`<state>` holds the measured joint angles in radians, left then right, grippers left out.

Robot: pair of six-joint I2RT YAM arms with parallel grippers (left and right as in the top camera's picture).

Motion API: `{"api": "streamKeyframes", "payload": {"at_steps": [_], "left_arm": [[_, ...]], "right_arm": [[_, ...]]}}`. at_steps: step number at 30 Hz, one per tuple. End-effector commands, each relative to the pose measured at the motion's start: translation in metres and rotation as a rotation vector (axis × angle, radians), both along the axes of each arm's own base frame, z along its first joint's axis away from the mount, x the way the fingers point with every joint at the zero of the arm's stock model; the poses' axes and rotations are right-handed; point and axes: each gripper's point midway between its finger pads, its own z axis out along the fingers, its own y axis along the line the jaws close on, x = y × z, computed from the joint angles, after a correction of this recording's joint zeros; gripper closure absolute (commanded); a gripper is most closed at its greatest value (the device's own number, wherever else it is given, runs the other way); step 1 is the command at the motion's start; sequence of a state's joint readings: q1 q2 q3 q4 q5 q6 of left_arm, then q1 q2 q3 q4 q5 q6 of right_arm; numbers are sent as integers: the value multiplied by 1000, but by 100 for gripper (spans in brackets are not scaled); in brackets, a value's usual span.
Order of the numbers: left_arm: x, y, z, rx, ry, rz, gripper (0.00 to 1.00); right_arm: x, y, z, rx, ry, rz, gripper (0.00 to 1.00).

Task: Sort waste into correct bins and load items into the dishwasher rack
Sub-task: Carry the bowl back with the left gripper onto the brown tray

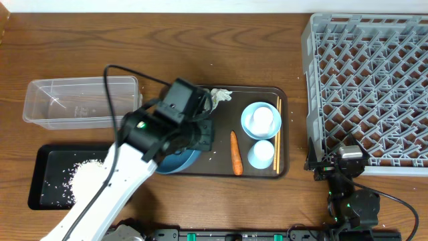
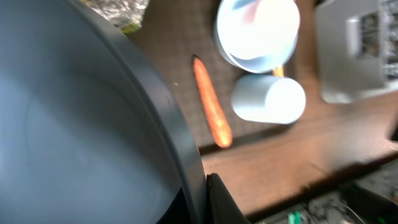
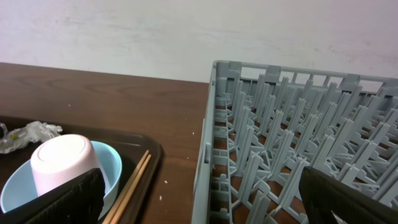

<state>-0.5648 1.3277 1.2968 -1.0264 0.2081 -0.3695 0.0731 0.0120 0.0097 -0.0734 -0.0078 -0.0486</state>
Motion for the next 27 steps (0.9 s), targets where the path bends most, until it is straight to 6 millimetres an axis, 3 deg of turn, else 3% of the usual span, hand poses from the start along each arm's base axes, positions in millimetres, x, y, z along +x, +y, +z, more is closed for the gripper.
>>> {"api": "streamKeyframes", "payload": {"at_steps": [1, 11, 19, 27], "left_arm": [[14, 2, -14, 73, 1, 28, 94], [30, -25, -66, 170, 57, -55, 94], [43, -20, -94, 312, 29, -43, 94], [44, -23, -116, 344, 63, -45, 94]], "right_arm": [[0, -3, -1, -13, -2, -11, 1], [0, -3, -1, -13, -2, -11, 1], [0, -3, -1, -13, -2, -11, 1], [0, -3, -1, -13, -2, -11, 1]]}}
